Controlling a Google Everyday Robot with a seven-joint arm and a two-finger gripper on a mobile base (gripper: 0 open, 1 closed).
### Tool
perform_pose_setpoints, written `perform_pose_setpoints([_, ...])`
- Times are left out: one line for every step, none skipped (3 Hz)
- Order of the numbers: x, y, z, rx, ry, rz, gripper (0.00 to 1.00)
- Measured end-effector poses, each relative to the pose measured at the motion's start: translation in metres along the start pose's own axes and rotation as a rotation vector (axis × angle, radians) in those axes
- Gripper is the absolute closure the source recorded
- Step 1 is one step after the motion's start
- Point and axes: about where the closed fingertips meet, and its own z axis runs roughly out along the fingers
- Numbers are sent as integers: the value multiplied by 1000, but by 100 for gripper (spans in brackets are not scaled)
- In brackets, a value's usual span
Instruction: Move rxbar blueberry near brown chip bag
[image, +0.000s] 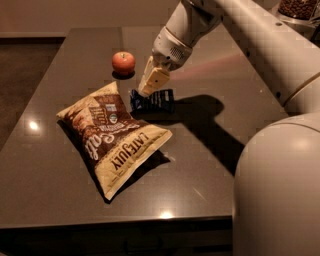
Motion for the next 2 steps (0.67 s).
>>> perform_pose_setpoints([-2, -5, 4, 12, -8, 0, 5])
perform_pose_setpoints([-3, -7, 5, 15, -11, 0, 0])
